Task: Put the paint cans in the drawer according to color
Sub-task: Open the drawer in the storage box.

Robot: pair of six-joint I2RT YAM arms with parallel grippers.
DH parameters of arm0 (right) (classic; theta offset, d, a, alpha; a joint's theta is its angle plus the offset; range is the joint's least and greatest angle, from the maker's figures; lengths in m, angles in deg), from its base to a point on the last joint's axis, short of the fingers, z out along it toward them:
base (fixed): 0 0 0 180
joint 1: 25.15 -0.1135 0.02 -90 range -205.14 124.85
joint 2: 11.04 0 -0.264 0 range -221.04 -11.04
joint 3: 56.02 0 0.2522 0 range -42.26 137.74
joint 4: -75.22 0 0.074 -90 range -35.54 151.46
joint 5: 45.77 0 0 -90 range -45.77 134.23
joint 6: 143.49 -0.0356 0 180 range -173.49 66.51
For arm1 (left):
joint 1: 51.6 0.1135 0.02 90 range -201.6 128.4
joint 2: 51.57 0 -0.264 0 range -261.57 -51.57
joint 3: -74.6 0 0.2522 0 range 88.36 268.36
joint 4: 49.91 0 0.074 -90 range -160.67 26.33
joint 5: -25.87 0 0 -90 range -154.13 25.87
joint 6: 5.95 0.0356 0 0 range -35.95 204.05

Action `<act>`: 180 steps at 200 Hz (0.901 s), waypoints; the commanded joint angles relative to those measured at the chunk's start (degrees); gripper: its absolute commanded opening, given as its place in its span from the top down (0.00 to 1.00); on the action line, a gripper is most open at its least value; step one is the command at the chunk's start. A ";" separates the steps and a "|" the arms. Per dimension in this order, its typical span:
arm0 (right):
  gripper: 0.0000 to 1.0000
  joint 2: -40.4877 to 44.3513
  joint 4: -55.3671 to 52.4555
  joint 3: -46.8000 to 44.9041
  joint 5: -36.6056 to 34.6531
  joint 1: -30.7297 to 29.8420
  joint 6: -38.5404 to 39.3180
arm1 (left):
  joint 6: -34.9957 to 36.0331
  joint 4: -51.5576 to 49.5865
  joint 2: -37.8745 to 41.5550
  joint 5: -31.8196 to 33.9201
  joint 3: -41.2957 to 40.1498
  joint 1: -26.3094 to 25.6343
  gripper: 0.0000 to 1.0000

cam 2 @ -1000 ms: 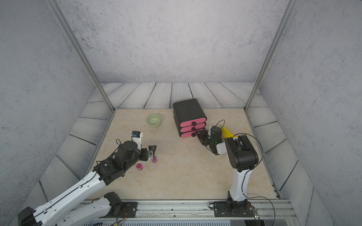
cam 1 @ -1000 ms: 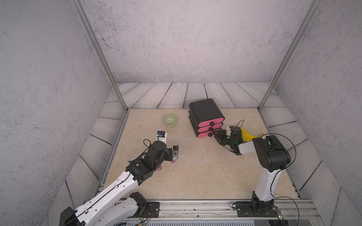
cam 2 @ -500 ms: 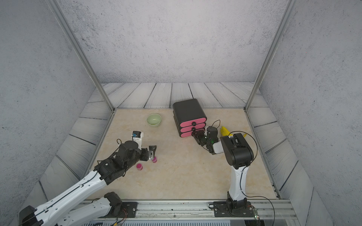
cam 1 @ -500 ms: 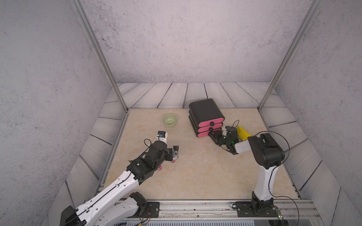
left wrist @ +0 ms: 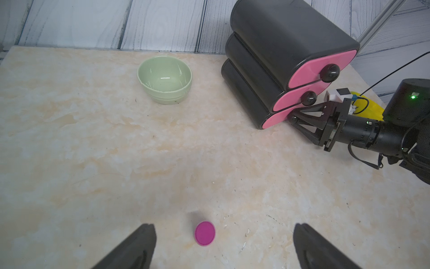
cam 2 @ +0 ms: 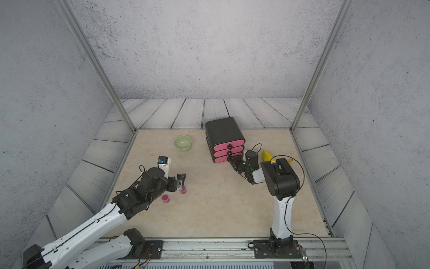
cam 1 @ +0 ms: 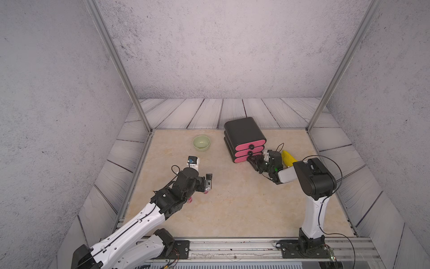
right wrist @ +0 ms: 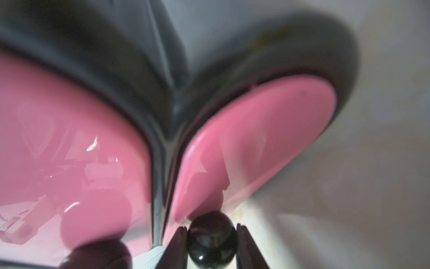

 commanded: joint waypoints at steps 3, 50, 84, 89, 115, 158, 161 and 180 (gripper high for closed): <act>0.81 3.20 -1.16 -5.16 -2.10 -0.03 0.62 | 0.88 -0.70 0.74 0.61 0.93 0.37 0.01; 0.81 11.83 0.87 -16.56 -3.36 -0.11 0.71 | 0.97 0.17 0.43 0.17 0.73 0.37 0.01; 0.79 16.89 0.16 -21.97 -4.08 -0.08 1.08 | 1.06 1.22 -0.47 -0.70 0.99 0.32 0.01; 0.78 17.19 0.32 -22.52 -4.02 -0.04 1.03 | 0.95 1.30 -0.54 -0.80 1.02 0.37 0.01; 0.70 18.60 2.17 -25.28 -4.54 -0.04 0.37 | 0.23 0.87 -1.42 -1.49 1.20 0.37 0.01; 0.44 27.35 -4.18 -28.59 -5.75 -0.09 3.70 | -0.79 0.74 -3.10 -2.61 2.86 0.37 0.01; 0.43 28.73 -5.03 -28.95 -5.88 -0.03 4.08 | -0.93 0.90 -3.18 -2.78 2.74 0.37 0.01; 0.39 39.64 -17.42 -29.35 -5.97 -0.18 8.86 | -2.18 2.48 -4.22 -3.54 2.34 0.37 0.01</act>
